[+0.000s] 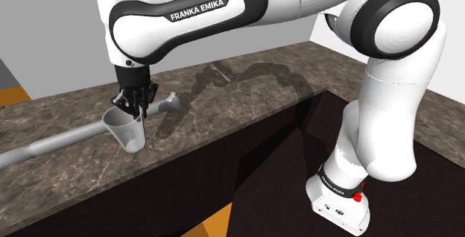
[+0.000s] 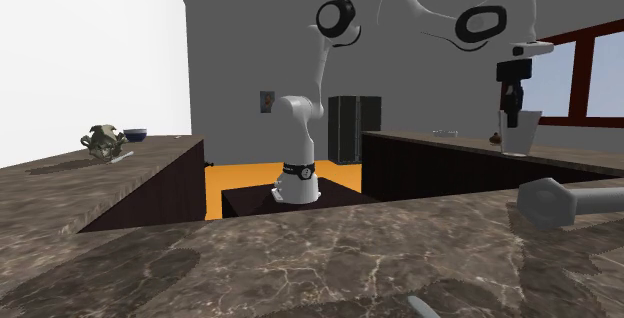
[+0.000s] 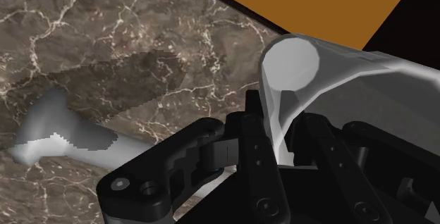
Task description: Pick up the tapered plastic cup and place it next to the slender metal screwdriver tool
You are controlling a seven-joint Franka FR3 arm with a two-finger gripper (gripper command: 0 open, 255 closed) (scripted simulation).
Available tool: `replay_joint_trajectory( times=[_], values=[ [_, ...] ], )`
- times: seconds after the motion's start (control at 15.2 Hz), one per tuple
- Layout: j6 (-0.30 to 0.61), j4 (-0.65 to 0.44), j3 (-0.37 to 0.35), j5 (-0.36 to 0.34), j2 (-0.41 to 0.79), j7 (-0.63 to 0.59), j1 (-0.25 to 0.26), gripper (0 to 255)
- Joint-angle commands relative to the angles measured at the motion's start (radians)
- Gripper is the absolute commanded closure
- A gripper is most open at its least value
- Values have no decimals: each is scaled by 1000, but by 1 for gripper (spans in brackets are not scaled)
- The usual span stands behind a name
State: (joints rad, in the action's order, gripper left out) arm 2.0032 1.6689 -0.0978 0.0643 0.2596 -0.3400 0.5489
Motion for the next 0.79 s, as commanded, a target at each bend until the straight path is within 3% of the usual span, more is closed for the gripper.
replay_joint_trajectory(
  times=[0.0,0.73],
  values=[
    [28,22,0,0,5,1,1,255],
    [161,111,0,0,49,9,2,255]
  ],
)
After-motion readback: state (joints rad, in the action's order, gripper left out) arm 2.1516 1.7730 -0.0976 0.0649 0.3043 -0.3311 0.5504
